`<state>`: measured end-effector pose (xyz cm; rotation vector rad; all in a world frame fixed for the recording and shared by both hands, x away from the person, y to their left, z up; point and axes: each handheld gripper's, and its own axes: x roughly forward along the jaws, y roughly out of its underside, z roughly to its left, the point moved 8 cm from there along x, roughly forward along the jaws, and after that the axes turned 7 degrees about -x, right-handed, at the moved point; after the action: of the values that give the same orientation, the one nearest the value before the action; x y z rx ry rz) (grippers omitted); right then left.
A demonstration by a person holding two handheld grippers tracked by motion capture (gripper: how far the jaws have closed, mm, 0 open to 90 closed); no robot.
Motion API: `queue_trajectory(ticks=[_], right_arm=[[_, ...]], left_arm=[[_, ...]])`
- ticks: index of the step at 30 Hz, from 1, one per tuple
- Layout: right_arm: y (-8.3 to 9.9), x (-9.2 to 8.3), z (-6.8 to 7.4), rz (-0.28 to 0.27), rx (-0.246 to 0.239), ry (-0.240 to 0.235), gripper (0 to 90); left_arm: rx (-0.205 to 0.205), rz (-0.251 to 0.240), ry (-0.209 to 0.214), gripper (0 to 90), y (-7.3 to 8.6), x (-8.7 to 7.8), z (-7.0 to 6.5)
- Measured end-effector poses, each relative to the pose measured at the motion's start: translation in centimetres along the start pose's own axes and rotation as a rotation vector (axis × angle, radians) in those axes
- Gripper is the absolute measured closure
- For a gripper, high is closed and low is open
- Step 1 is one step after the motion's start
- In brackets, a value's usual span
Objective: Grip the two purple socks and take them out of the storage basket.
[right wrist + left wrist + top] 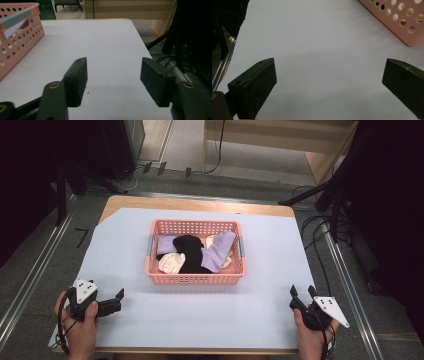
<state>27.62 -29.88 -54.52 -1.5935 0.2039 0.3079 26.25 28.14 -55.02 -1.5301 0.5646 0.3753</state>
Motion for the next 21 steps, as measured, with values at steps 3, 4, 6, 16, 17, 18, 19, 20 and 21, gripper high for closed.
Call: queue_trajectory(ticks=[3,4,6,16,17,18,19,20,21], right_arm=[[-0.2,0.0,0.3,-0.014,0.020,-0.038,44.3],[-0.3,0.0,0.5,-0.022,0.020,-0.060,46.5],[-0.9,-0.2,1.2,-0.053,0.008,-0.106,49.1],[-3.3,-0.3,3.5,-0.112,-0.081,-0.108,52.3],[-3.3,-0.3,3.5,-0.112,-0.081,-0.108,52.3],[-3.5,-0.2,4.3,-0.098,-0.056,-0.157,52.5],[-3.5,-0.2,4.3,-0.098,-0.056,-0.157,52.5],[-3.7,-0.1,4.7,-0.084,-0.071,-0.163,51.9],[-3.8,-0.1,4.9,-0.079,-0.070,-0.164,51.9]], left_arm=[[0.001,-0.003,0.001,0.3,0.0,0.0,0.0],[-0.001,-0.001,0.000,0.3,0.0,0.0,-0.1],[0.011,-0.005,-0.002,0.3,0.0,0.0,-0.1],[0.040,0.009,-0.006,0.3,0.1,0.1,-0.4],[0.040,0.009,-0.006,0.3,0.1,0.1,-0.4],[0.037,0.005,-0.005,0.3,0.1,0.1,-0.4],[0.037,0.005,-0.005,0.3,0.1,0.1,-0.4],[0.037,0.002,-0.007,0.3,0.1,0.1,-0.4],[0.037,0.002,-0.006,0.3,0.1,0.1,-0.4]])
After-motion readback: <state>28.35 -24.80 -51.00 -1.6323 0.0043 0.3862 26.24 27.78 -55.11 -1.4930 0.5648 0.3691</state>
